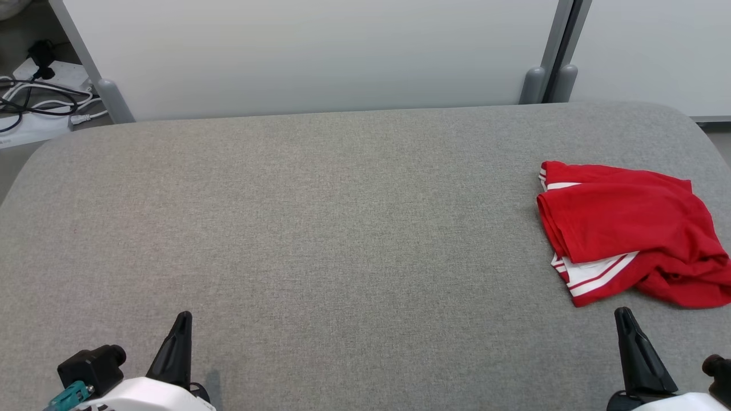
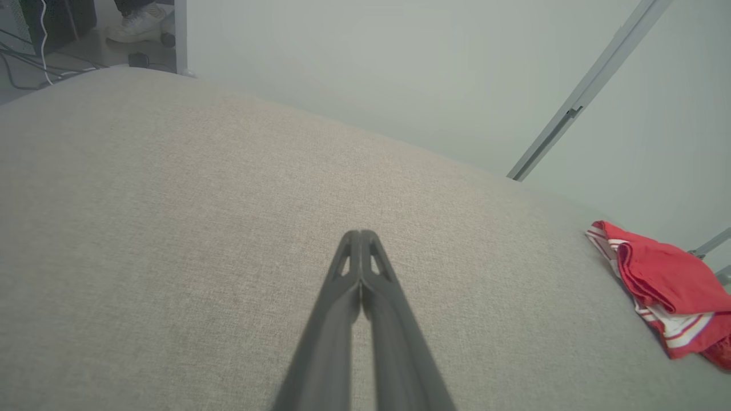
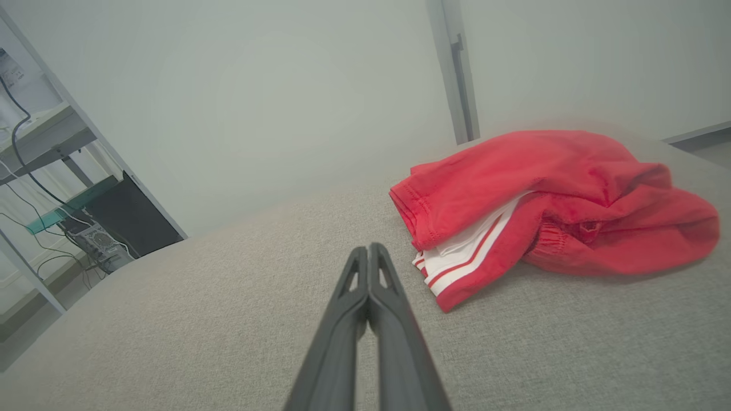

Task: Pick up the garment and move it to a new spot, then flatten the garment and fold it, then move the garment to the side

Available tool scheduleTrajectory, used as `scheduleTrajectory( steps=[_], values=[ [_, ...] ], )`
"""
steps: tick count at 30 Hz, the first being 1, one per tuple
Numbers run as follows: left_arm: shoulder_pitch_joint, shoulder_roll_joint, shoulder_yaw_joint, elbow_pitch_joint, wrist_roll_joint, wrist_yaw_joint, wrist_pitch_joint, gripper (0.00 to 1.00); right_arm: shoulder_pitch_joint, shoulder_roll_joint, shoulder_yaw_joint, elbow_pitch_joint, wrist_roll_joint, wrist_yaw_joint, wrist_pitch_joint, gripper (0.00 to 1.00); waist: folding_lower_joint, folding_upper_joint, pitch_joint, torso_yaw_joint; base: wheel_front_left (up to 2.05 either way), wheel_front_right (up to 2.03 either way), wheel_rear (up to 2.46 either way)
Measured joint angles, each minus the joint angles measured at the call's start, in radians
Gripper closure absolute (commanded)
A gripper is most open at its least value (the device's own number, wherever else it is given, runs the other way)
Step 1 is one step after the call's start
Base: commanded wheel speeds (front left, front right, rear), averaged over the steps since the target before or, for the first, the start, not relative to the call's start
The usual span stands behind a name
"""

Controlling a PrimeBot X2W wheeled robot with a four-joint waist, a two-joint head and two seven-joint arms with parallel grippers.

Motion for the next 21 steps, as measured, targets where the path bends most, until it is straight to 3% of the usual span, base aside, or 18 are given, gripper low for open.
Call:
scheduleTrajectory(
  steps=[21],
  values=[
    [-0.009, -0.066, 0.086, 0.047, -0.161, -0.081, 0.052, 1.00, -0.033, 0.000, -0.010, 0.045, 0.246, 0.000, 0.043, 1.00, 0.0000, 0.0000, -0.005, 0.004, 0.00, 0.00, 0.00]
  ],
)
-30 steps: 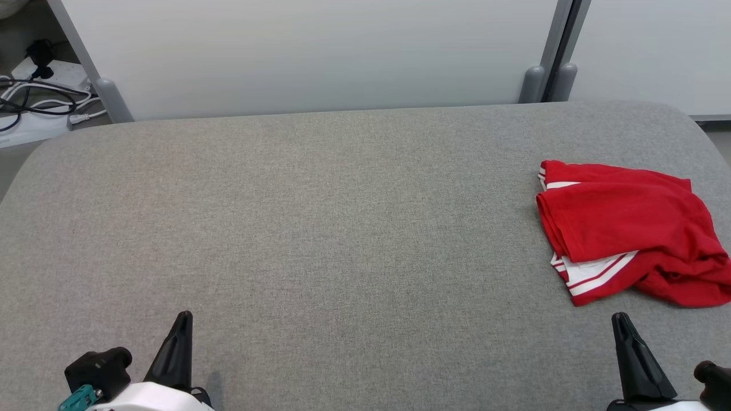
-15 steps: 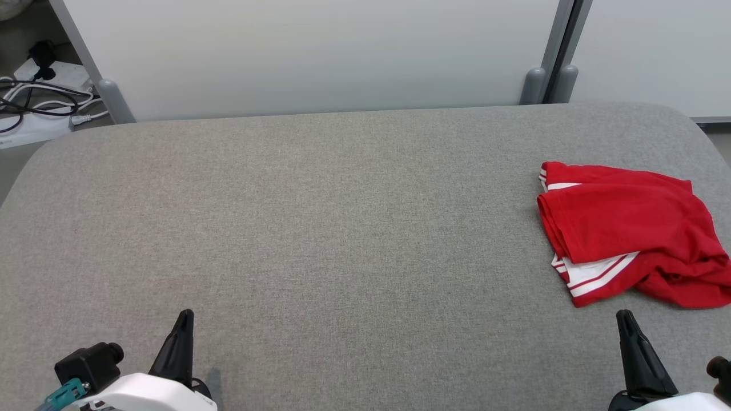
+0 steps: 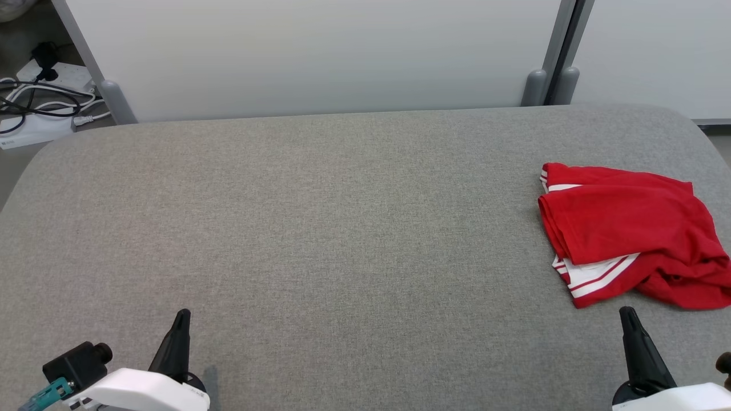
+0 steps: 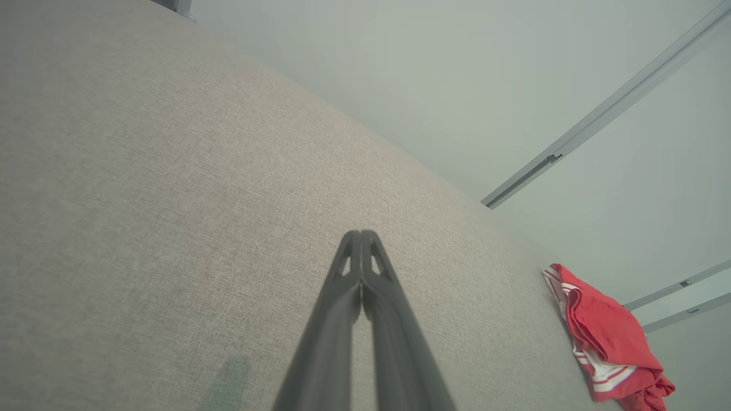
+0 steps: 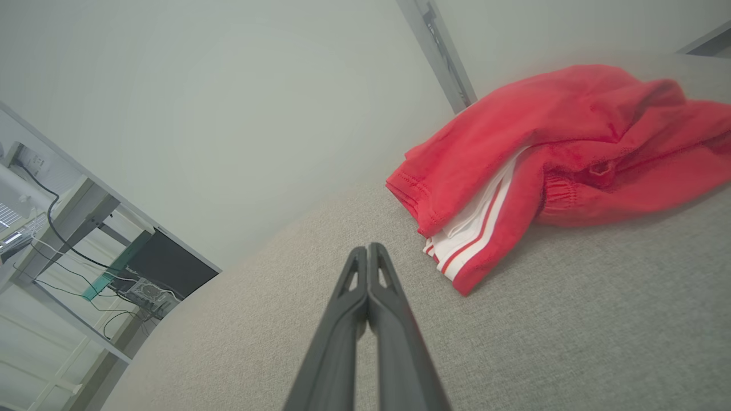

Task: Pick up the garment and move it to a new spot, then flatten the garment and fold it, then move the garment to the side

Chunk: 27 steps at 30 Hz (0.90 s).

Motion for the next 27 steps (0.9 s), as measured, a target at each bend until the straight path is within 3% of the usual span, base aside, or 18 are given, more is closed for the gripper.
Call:
scheduleTrajectory(
  steps=[27],
  values=[
    [-0.022, -0.090, 0.109, 0.061, -0.199, -0.097, 0.065, 1.00, -0.057, 0.002, -0.026, 0.052, 0.300, 0.000, 0.059, 1.00, -0.0001, 0.0000, -0.006, 0.005, 0.00, 0.00, 0.00]
  ],
)
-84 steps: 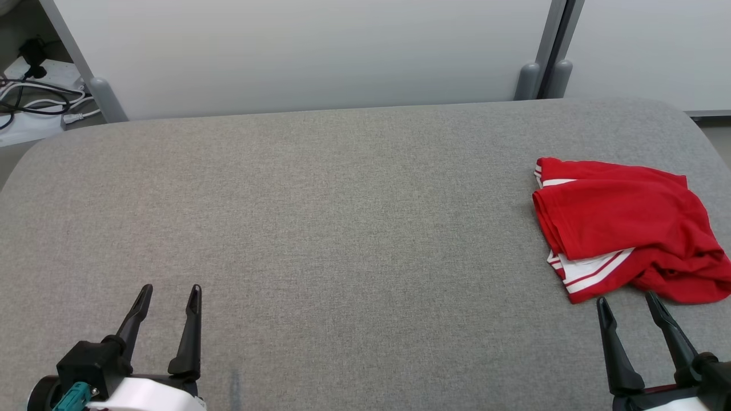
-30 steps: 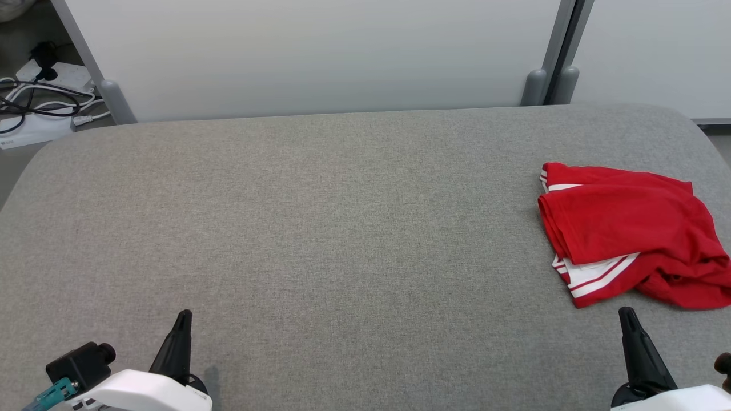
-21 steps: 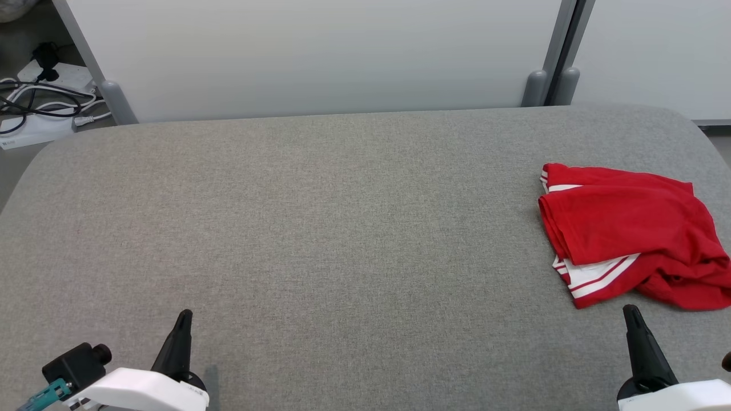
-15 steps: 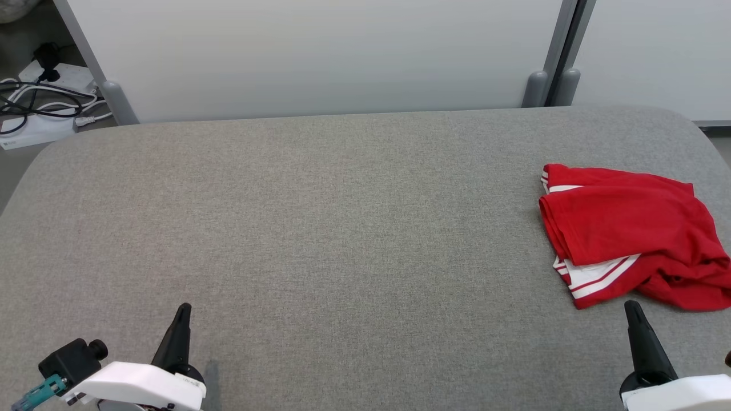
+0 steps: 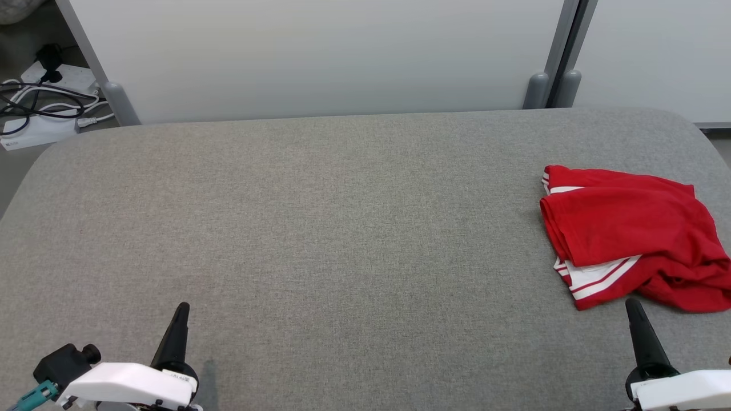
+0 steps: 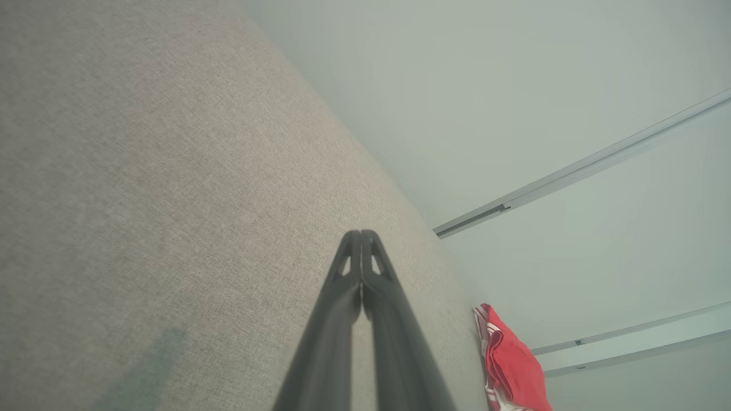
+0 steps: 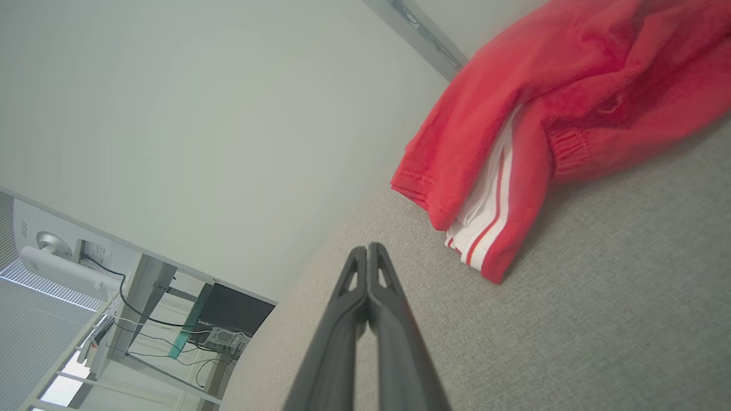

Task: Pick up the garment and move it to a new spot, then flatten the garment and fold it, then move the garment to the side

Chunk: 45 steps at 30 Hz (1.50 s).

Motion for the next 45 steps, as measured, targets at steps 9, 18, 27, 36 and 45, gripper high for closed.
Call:
scheduleTrajectory(
  steps=[9, 18, 27, 36, 45],
  values=[
    [-0.012, -0.032, 0.038, 0.024, -0.067, -0.034, 0.022, 1.00, -0.016, 0.003, -0.009, 0.027, 0.104, 0.000, 0.020, 1.00, 0.0000, 0.0000, -0.002, 0.002, 0.00, 0.00, 0.00],
    [-0.021, -0.064, 0.083, 0.043, -0.140, -0.071, 0.049, 1.00, -0.037, 0.009, -0.025, 0.044, 0.218, 0.000, 0.044, 1.00, 0.0000, 0.0000, -0.004, 0.004, 0.00, 0.00, 0.00],
    [-0.033, -0.095, 0.123, 0.066, -0.205, -0.105, 0.072, 1.00, -0.056, 0.014, -0.033, 0.064, 0.317, 0.000, 0.066, 1.00, 0.0000, 0.0000, -0.007, 0.006, 0.00, 0.00, 0.00],
    [-0.041, -0.126, 0.163, 0.088, -0.273, -0.141, 0.092, 1.00, -0.069, 0.017, -0.043, 0.088, 0.421, 0.000, 0.087, 1.00, 0.0000, 0.0000, -0.009, 0.007, 0.00, 0.00, 0.00],
    [-0.053, -0.159, 0.204, 0.107, -0.339, -0.174, 0.118, 1.00, -0.084, 0.019, -0.058, 0.100, 0.523, -0.001, 0.108, 1.00, 0.0000, 0.0000, -0.011, 0.009, 0.00, 0.00, 0.00]
  ],
)
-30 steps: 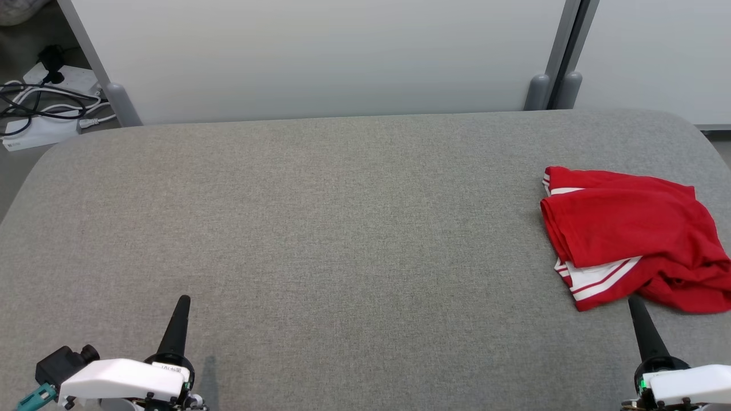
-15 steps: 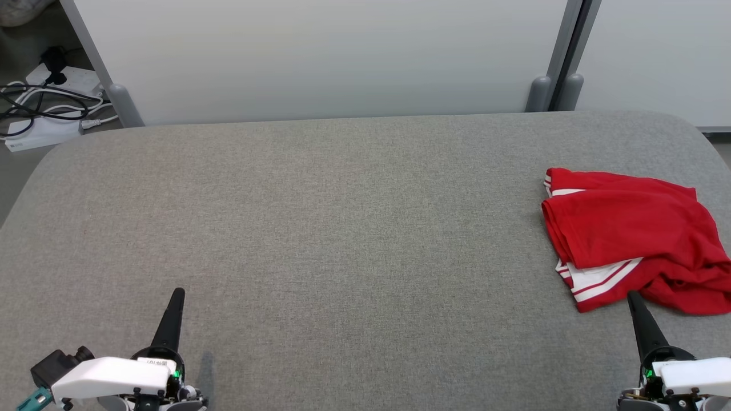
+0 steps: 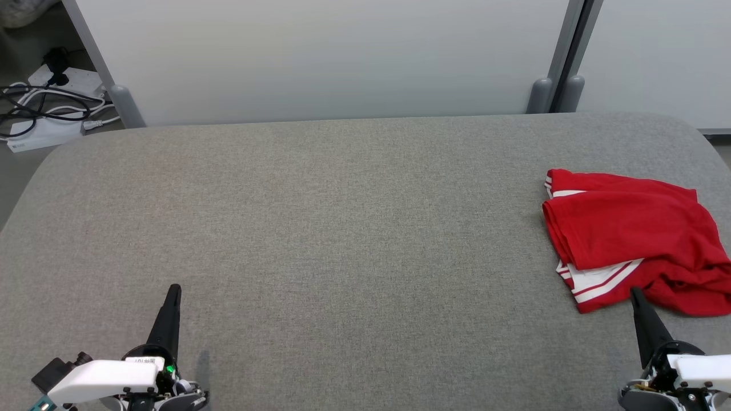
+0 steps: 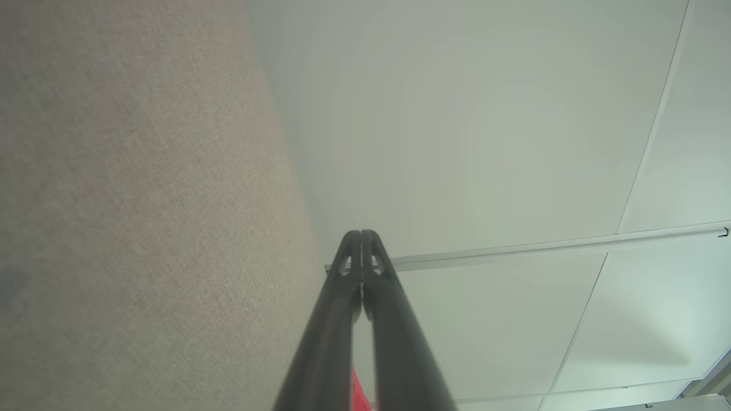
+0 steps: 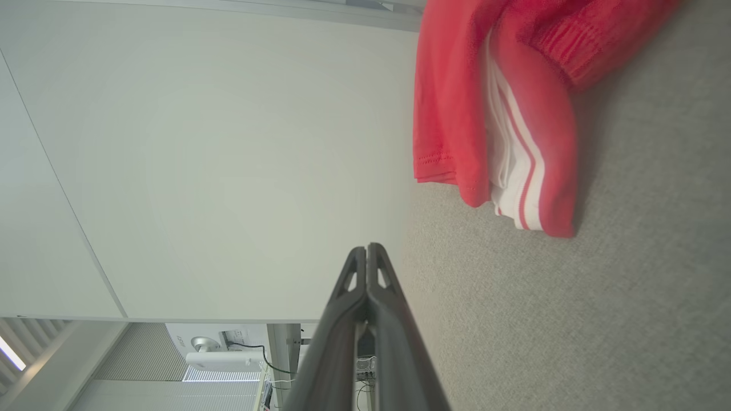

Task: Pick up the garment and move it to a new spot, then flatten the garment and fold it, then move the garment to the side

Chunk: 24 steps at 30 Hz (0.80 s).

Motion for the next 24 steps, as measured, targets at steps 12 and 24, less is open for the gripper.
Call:
scheduleTrajectory(
  steps=[12, 24],
  values=[
    [-0.008, -0.026, 0.034, 0.017, -0.048, -0.027, 0.018, 1.00, -0.020, 0.004, -0.007, 0.021, 0.078, 0.000, 0.017, 1.00, 0.0000, 0.0000, -0.001, 0.001, 0.00, 0.00, 0.00],
    [-0.008, -0.026, 0.037, 0.017, -0.048, -0.027, 0.019, 1.00, -0.021, 0.006, -0.011, 0.021, 0.078, 0.000, 0.022, 1.00, 0.0000, 0.0000, -0.001, 0.001, 0.00, 0.00, 0.00]
  ],
)
